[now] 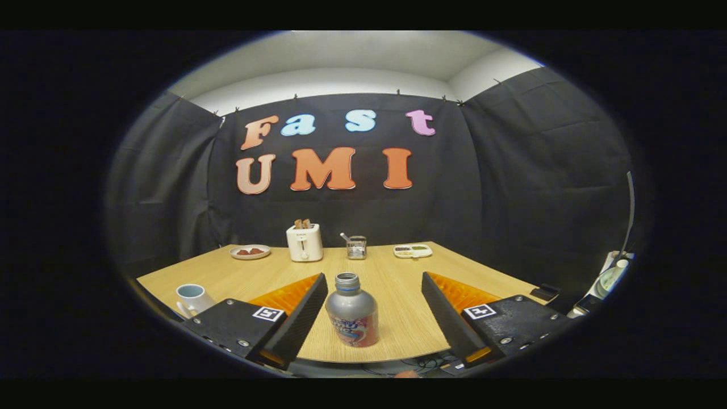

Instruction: Take the bottle from table, then pour the juice into the cup, finally place the bottle on the coaster

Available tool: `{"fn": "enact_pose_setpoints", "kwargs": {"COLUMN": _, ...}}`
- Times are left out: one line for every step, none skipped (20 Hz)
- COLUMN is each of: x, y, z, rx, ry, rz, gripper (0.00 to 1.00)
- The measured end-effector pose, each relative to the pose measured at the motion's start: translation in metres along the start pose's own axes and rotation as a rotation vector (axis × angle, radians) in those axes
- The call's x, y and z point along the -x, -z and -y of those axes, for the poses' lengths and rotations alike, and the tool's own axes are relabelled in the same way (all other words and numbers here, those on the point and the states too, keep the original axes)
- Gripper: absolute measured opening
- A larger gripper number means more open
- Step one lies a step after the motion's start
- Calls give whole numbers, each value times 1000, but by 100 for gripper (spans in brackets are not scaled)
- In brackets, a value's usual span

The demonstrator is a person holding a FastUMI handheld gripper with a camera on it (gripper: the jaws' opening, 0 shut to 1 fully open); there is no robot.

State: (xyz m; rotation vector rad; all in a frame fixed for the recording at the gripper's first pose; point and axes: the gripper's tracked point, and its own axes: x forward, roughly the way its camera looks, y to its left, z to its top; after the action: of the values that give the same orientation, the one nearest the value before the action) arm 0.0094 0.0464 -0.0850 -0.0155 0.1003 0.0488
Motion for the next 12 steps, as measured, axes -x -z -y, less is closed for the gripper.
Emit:
{"fn": "enact_pose_setpoints", "kwargs": {"x": 0, "y": 5, "z": -4, "rx": -1, "ry": -19, "rz": -9, "gripper": 99}}
{"fn": "enact_pose_setpoints", "kwargs": {"x": -2, "y": 11, "z": -5, "rx": 0, "ry": -30, "rz": -23, "gripper": 99}}
{"fn": "enact_pose_setpoints", "kwargs": {"x": -3, "y": 16, "z": -5, "rx": 3, "ry": -35, "rz": -35, "gripper": 99}}
{"fn": "enact_pose_setpoints", "kwargs": {"x": -5, "y": 20, "z": -4, "rx": 10, "ry": -36, "rz": -45, "gripper": 99}}
{"fn": "enact_pose_setpoints", "kwargs": {"x": -7, "y": 24, "z": -4, "rx": 18, "ry": -35, "rz": -52, "gripper": 99}}
{"fn": "enact_pose_setpoints", "kwargs": {"x": -8, "y": 28, "z": -5, "rx": 28, "ry": -43, "rz": -55, "gripper": 99}}
{"fn": "enact_pose_setpoints", "kwargs": {"x": -8, "y": 31, "z": -9, "rx": 34, "ry": -55, "rz": -56, "gripper": 99}}
{"fn": "enact_pose_setpoints", "kwargs": {"x": -9, "y": 35, "z": -13, "rx": 37, "ry": -70, "rz": -58, "gripper": 99}}
{"fn": "enact_pose_setpoints", "kwargs": {"x": -10, "y": 40, "z": -16, "rx": 41, "ry": -82, "rz": -63, "gripper": 99}}
{"fn": "enact_pose_setpoints", "kwargs": {"x": -12, "y": 45, "z": -18, "rx": 48, "ry": -86, "rz": -67, "gripper": 99}}
{"fn": "enact_pose_setpoints", "kwargs": {"x": -14, "y": 50, "z": -19, "rx": 56, "ry": -88, "rz": -71, "gripper": 99}}
{"fn": "enact_pose_setpoints", "kwargs": {"x": -15, "y": 55, "z": -21, "rx": 63, "ry": -88, "rz": -81, "gripper": 99}}
